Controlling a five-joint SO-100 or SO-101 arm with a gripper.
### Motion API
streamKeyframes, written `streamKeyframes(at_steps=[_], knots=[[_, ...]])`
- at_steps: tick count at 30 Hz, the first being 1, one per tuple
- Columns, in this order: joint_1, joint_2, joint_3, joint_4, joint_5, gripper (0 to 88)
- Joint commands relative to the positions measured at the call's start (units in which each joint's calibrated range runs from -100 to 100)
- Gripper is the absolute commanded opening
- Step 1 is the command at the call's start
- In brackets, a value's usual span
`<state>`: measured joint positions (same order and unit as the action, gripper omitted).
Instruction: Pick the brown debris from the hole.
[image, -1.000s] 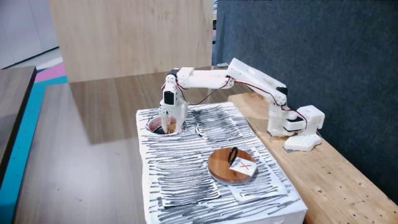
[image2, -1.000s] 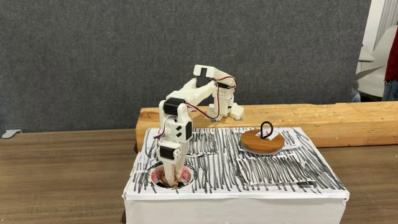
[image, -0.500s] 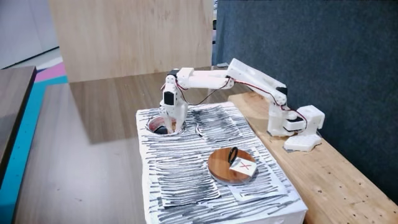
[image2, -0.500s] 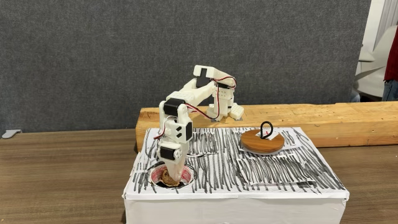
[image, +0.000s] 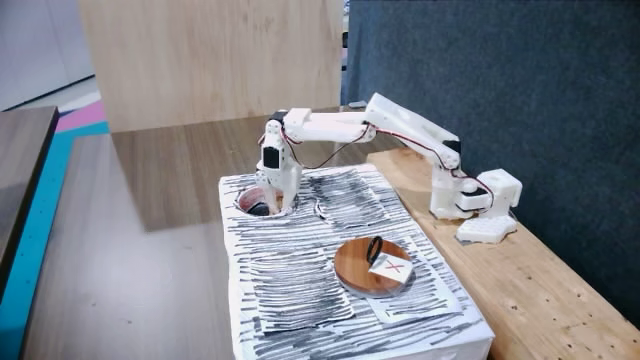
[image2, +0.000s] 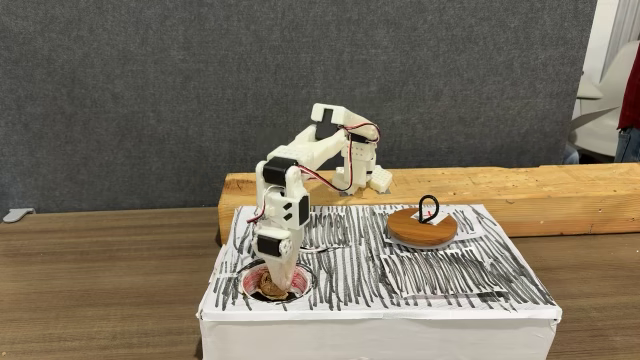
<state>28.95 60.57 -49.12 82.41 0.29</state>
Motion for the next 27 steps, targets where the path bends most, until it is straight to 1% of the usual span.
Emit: streamKeyframes(at_steps=[1,14,27], knots=[[0.4,-8.0,0.5,1.2,0.0,1.1],[-3.4,-21.4,0.0,6.4,0.0,1.2],[-3.7,-20.8,0.9,6.4,-0.5,1.4]])
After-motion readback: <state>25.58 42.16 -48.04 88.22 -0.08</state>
